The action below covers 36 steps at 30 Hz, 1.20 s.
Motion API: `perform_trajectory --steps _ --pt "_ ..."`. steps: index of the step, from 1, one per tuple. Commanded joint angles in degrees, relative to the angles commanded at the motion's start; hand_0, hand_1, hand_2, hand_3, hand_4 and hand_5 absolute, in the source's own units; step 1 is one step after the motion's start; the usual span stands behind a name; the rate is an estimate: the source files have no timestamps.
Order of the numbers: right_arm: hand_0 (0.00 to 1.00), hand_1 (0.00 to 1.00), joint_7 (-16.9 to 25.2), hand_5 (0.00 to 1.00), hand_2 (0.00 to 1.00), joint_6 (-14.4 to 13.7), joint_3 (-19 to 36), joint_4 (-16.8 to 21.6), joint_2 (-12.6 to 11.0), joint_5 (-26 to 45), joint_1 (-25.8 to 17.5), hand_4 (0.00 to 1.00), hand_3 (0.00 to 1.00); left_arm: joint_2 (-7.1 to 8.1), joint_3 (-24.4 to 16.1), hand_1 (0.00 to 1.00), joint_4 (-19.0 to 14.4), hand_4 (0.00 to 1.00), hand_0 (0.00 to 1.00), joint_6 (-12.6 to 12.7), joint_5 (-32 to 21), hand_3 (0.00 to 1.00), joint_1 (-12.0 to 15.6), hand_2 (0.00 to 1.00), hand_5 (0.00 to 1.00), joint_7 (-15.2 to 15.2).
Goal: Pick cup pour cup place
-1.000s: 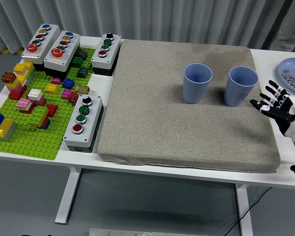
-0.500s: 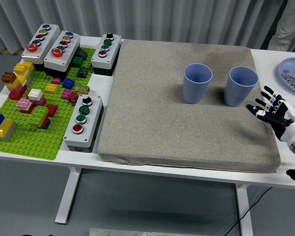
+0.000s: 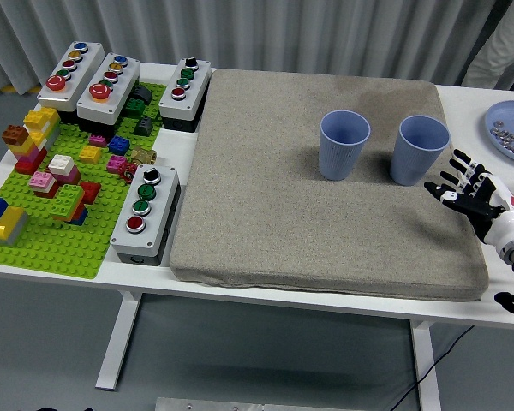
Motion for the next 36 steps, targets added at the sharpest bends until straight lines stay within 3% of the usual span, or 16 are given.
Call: perform_trajectory --steps 36 --pt "0.932 0.883 0.0 0.228 0.963 0.1 -2.7 -1.9 0.3 0.6 4.0 0.854 0.925 0.19 1.3 0.765 0.0 0.503 0.768 -0.1 -0.7 0.685 -1.0 0.827 0.998 -0.2"
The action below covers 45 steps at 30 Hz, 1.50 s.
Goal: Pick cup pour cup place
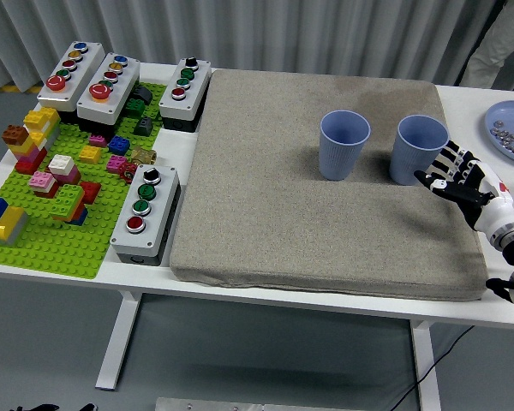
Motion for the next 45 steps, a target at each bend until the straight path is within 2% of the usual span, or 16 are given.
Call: perform_trajectory --steps 45 --pt "0.932 0.881 0.8 0.236 0.960 0.0 0.6 -4.1 0.7 0.4 2.2 0.850 0.922 -0.01 1.0 0.765 0.0 0.506 0.769 -0.1 -0.5 0.683 -0.4 0.829 0.998 -0.1"
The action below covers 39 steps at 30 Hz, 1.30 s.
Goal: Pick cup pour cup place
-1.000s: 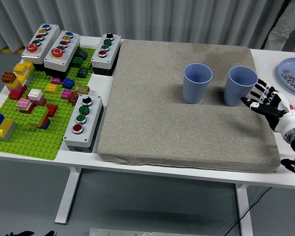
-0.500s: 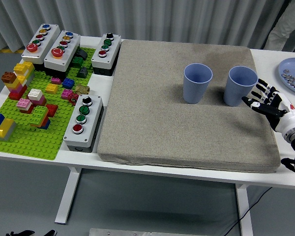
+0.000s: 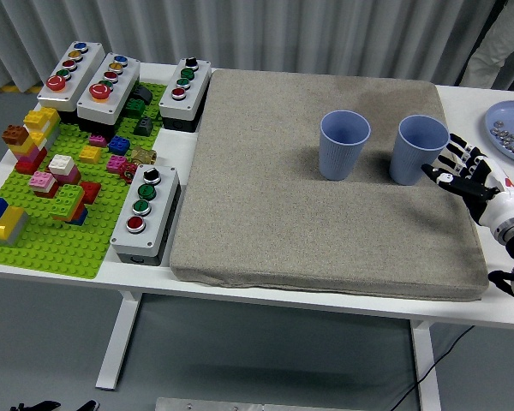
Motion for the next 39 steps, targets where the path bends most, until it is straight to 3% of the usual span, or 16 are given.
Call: perform_trajectory --steps 39 --pt "0.930 0.879 0.2 0.239 0.955 -0.1 -1.3 -2.8 1.1 0.7 2.6 0.848 0.916 0.04 1.0 0.765 0.0 0.506 0.769 0.0 -0.8 0.681 -0.7 0.829 0.998 -0.3"
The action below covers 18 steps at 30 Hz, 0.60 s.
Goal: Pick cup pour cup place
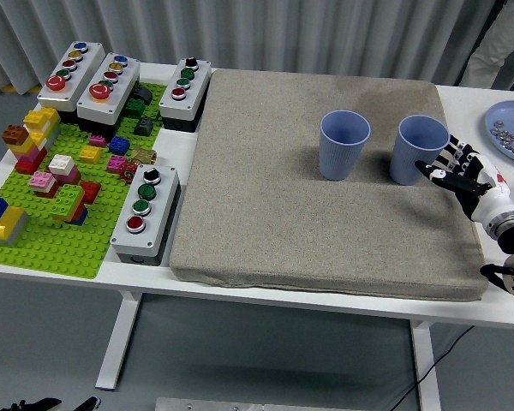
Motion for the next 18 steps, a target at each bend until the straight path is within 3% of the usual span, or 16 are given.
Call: perform_trajectory --steps 18 --pt "0.930 0.880 -0.1 0.238 0.953 0.0 -0.4 -0.9 0.6 0.1 0.8 0.845 0.912 -0.02 -0.2 0.765 0.0 0.506 0.768 0.0 0.5 0.681 -0.1 0.829 0.998 0.1"
